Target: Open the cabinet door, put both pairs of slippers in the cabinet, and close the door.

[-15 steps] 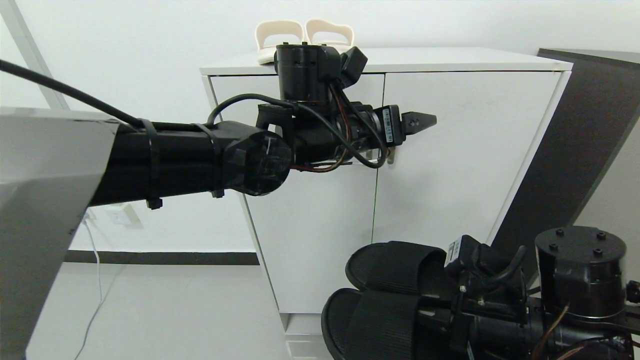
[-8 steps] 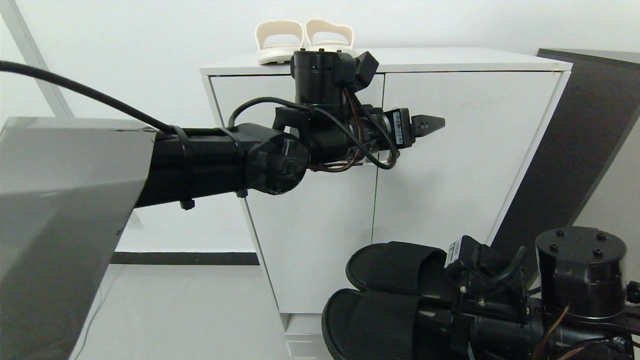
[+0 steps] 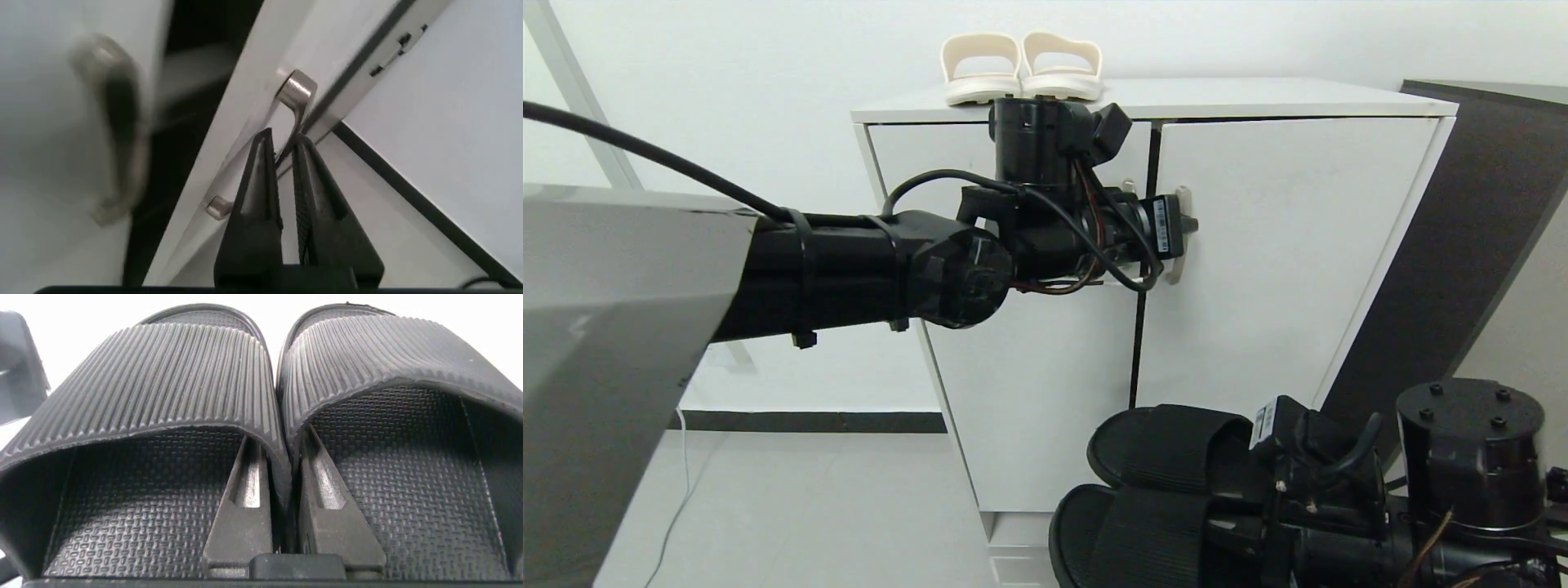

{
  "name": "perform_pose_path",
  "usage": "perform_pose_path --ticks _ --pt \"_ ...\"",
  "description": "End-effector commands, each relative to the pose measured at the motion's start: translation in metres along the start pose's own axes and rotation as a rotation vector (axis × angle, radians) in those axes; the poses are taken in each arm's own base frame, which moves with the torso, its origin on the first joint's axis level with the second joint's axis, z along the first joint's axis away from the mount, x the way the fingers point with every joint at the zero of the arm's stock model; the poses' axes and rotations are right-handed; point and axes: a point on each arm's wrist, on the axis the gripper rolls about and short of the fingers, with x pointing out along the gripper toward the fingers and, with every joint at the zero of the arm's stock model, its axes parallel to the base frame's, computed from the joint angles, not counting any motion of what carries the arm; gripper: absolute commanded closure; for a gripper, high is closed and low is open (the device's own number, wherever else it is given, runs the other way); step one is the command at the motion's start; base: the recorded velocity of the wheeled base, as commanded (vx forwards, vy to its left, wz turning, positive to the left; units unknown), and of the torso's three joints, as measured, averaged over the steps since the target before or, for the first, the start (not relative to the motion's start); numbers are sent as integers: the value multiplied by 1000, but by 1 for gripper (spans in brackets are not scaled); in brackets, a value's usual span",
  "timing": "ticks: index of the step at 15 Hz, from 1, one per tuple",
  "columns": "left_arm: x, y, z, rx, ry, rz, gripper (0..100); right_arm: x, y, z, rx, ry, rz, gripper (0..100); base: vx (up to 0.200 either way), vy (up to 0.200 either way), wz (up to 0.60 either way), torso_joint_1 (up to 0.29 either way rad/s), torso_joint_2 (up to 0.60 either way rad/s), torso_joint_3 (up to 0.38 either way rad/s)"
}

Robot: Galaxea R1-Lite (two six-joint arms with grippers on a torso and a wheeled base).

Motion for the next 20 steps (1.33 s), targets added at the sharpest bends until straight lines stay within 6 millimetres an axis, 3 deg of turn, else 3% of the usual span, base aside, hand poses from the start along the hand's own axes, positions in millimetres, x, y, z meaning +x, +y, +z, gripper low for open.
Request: perform_pose_path --ticks 1,6,9,13,15,20 --pt "-18 -10 4 -1 6 -5 100 -2 4 -4 -2 1 53 100 0 0 0 0 0 0" --pt "-50 -32 0 6 6 -44 100 -8 10 -5 -27 -12 126 100 0 0 0 0 0 0" --pt "-78 -40 -5 6 2 -50 100 -7 11 -6 -34 -8 132 100 0 0 0 0 0 0" --pt "-78 -11 0 -10 -30 17 100 -6 13 -6 -44 -9 137 100 0 0 0 0 0 0" --pt "-68 5 -3 -13 -33 45 100 -6 12 -7 -48 -5 137 100 0 0 0 0 0 0" --pt "-41 16 3 -2 -73 38 100 -5 12 -7 -48 -2 137 100 0 0 0 0 0 0"
